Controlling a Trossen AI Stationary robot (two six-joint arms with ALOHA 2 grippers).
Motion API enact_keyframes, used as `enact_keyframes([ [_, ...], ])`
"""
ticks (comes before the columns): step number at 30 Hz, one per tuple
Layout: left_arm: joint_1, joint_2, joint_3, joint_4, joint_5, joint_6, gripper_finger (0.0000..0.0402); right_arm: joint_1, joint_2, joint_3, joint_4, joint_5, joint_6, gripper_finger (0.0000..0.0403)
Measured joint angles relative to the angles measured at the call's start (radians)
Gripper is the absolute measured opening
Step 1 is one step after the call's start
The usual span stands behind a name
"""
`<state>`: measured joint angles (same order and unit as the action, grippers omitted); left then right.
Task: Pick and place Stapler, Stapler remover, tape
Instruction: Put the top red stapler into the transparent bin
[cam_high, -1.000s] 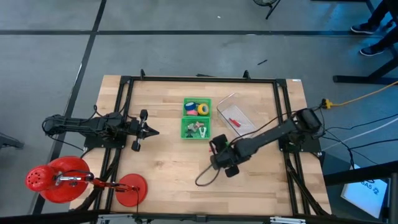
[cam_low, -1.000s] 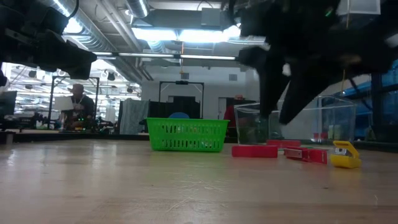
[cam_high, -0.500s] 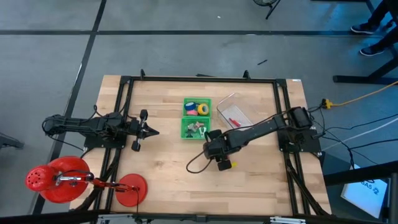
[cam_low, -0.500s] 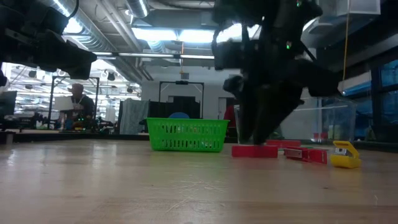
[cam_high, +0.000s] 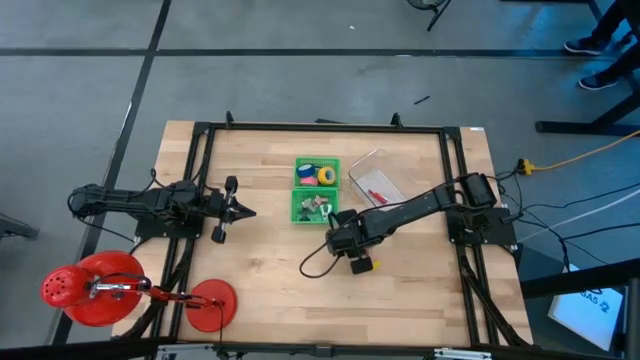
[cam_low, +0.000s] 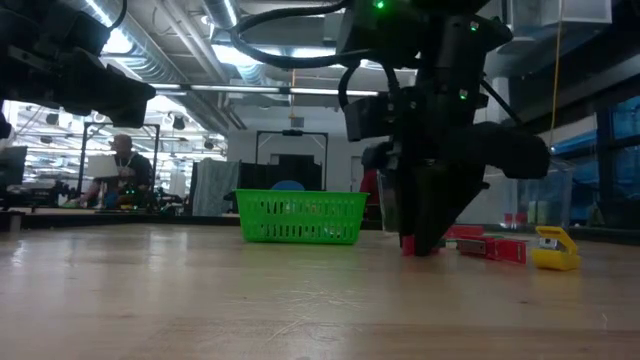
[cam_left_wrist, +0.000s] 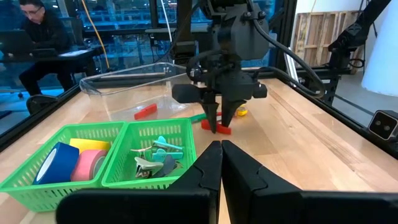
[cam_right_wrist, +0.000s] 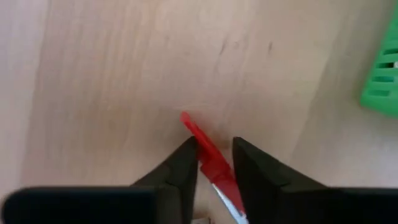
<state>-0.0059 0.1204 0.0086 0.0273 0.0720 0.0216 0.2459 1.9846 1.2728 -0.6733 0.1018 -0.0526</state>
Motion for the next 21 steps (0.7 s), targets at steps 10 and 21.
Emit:
enact_keyframes([
  [10, 0.0, 0.0, 0.0, 0.0, 0.0, 0.0, 0.0008, -0.002, -0.005, 0.0, -0.003, -0.076, 0.019, 0.0011],
  [21, 0.0, 0.0, 0.0, 0.0, 0.0, 0.0, 0.0007, 0.004, -0.111, -0.003, -0.023, -0.133, 0.029, 0.0003],
])
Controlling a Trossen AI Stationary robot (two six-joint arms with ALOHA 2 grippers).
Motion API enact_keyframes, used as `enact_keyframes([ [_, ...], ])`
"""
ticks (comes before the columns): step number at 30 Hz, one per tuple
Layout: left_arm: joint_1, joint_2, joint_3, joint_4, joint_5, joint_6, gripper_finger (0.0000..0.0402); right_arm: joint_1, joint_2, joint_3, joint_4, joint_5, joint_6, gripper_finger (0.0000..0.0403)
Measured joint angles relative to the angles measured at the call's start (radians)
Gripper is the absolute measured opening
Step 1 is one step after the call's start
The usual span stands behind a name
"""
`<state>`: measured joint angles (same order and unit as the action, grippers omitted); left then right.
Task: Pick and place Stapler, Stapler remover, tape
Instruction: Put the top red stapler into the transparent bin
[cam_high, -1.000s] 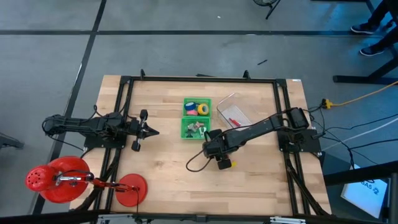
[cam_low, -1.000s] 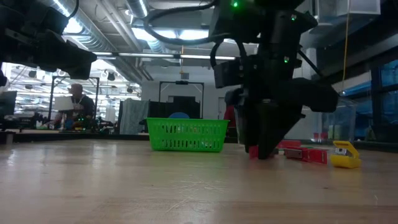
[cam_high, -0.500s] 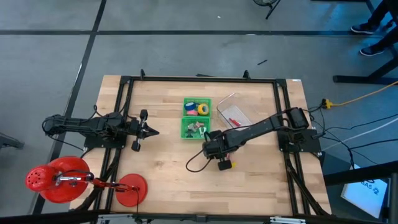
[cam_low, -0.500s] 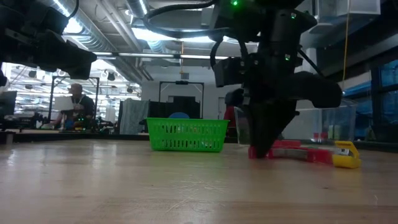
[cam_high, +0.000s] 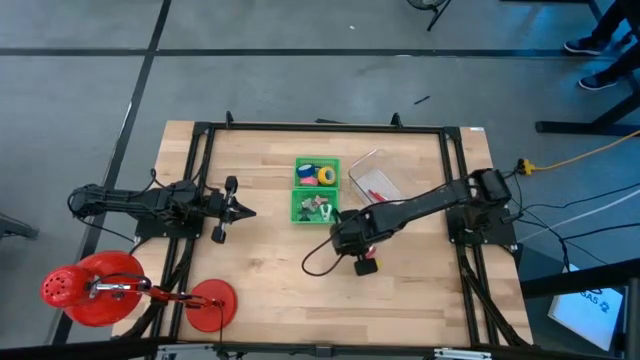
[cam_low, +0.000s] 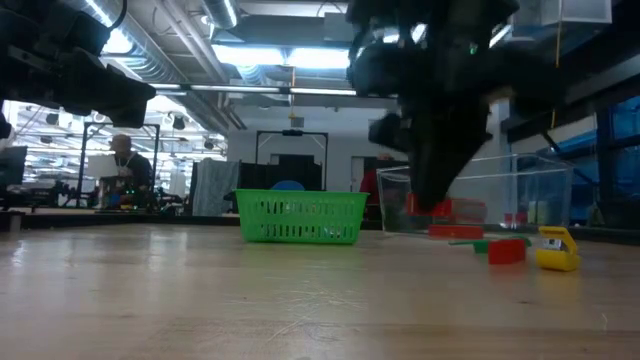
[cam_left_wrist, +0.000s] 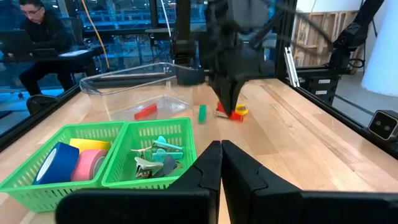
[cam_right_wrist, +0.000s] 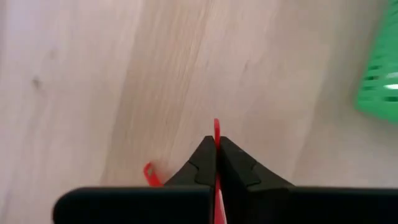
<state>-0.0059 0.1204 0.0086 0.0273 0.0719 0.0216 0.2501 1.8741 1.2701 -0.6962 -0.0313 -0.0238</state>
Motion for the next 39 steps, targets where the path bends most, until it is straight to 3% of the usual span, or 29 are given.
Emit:
enact_keyframes([
  [17, 0.0, 0.0, 0.0, 0.0, 0.0, 0.0, 0.0008, -0.033, -0.45, 0.001, -0.032, 0.014, 0.047, 0.0001],
  [24, 0.0, 0.0, 0.0, 0.0, 0.0, 0.0, 0.0005, -0.127, -0.618, 0.002, -0.07, 0.147, 0.048, 0.0001],
  [32, 0.0, 0.0, 0.0, 0.0, 0.0, 0.0, 0.0008, -0.291, -0.665, 0.001, -0.11, 0.273, -0.01, 0.0001],
  [39, 0.0, 0.0, 0.0, 0.0, 0.0, 0.0, 0.0005, -0.462, -0.652, -0.113, -0.017, 0.227, -0.07, 0.0],
])
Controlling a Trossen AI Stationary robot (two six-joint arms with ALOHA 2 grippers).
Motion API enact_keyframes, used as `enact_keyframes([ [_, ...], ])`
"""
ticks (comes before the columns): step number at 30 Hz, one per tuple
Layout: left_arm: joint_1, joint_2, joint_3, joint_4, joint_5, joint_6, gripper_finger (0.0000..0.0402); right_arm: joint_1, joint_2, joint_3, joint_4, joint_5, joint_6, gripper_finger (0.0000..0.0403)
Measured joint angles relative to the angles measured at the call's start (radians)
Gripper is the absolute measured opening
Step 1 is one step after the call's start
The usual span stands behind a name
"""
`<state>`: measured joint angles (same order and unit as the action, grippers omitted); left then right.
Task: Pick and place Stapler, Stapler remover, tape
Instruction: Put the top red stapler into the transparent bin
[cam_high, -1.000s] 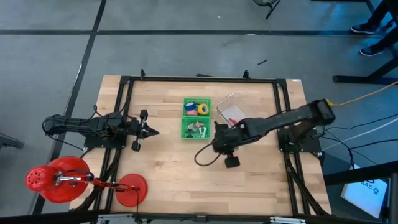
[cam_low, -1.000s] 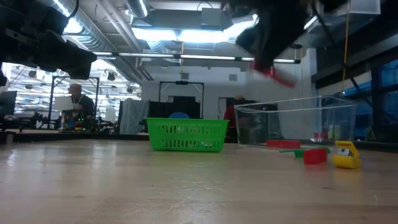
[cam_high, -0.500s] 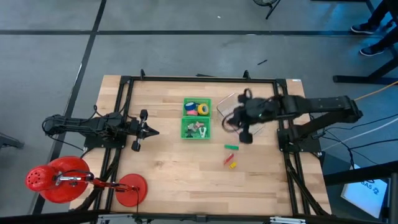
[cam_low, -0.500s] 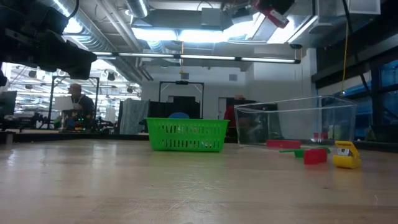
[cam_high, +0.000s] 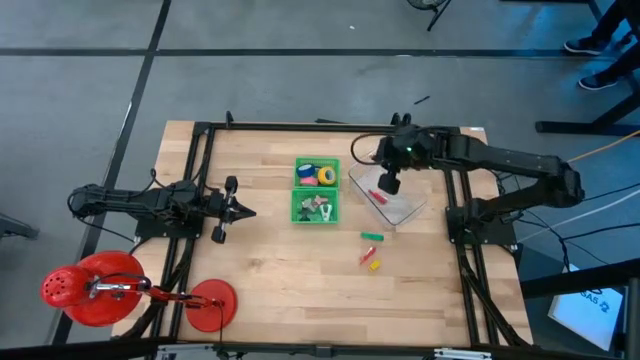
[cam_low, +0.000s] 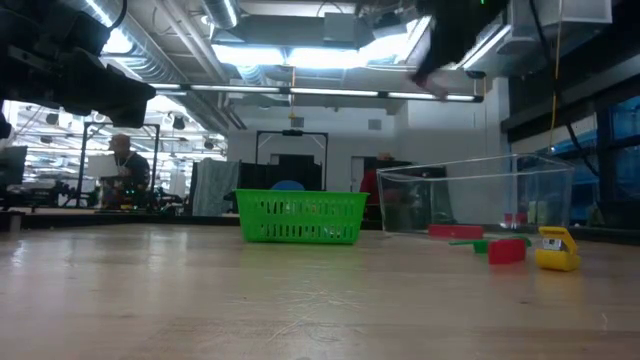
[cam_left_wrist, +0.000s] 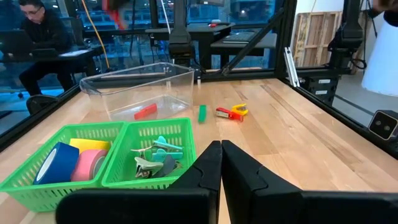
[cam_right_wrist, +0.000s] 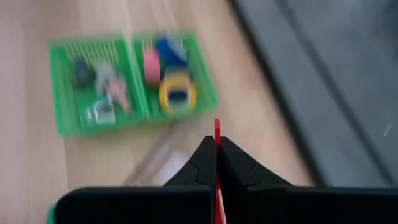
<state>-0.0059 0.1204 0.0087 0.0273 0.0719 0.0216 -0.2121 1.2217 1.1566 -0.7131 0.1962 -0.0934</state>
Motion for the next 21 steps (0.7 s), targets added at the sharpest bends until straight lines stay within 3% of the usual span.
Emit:
enact_keyframes([
  [6, 0.0, 0.0, 0.0, 0.0, 0.0, 0.0, 0.0006, -0.094, 0.0, -0.23, 0.077, -0.092, 0.043, 0.0001],
  [13, 0.0, 0.0, 0.0, 0.0, 0.0, 0.0, 0.0007, -0.135, 0.0, -0.476, 0.346, -0.149, 0.174, 0.0002],
  [21, 0.0, 0.0, 0.0, 0.0, 0.0, 0.0, 0.0006, -0.14, 0.0, -0.614, 0.459, -0.149, 0.243, 0.0003],
])
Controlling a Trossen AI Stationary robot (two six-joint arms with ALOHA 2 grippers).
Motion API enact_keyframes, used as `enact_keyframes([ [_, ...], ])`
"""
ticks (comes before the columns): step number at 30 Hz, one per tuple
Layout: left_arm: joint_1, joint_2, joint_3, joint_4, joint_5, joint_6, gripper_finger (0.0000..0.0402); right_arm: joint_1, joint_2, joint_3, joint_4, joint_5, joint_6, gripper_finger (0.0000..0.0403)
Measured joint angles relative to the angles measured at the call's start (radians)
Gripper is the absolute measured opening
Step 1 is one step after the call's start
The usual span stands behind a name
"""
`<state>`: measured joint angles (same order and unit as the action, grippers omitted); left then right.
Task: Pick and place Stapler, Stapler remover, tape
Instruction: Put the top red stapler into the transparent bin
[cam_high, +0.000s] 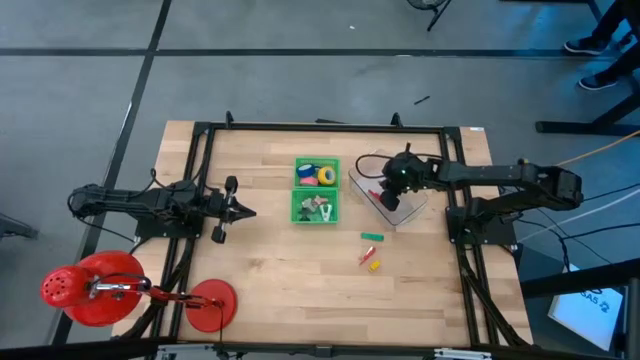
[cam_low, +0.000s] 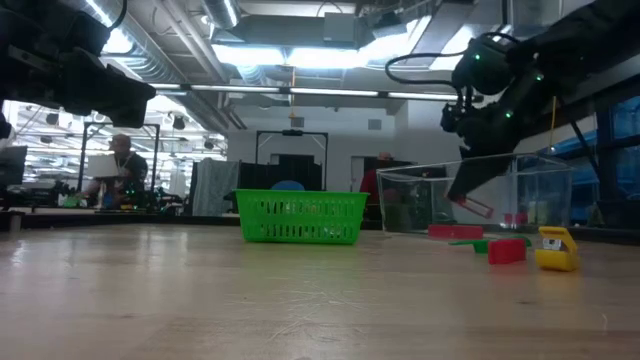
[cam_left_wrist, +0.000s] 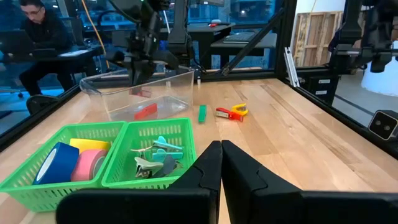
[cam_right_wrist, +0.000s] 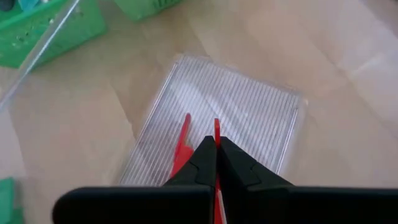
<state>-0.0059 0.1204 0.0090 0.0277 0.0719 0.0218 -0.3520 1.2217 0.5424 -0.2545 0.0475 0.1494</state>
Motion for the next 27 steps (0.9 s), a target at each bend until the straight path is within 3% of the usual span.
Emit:
enact_keyframes([
  [8, 0.0, 0.0, 0.0, 0.0, 0.0, 0.0, 0.0006, -0.002, 0.015, -0.01, 0.118, 0.048, -0.041, 0.0004],
  [17, 0.0, 0.0, 0.0, 0.0, 0.0, 0.0, 0.0006, -0.026, 0.169, -0.006, 0.19, 0.083, -0.085, 0.0006],
  [27, 0.0, 0.0, 0.0, 0.0, 0.0, 0.0, 0.0004, -0.025, 0.185, 0.01, 0.201, 0.035, -0.078, 0.0039],
])
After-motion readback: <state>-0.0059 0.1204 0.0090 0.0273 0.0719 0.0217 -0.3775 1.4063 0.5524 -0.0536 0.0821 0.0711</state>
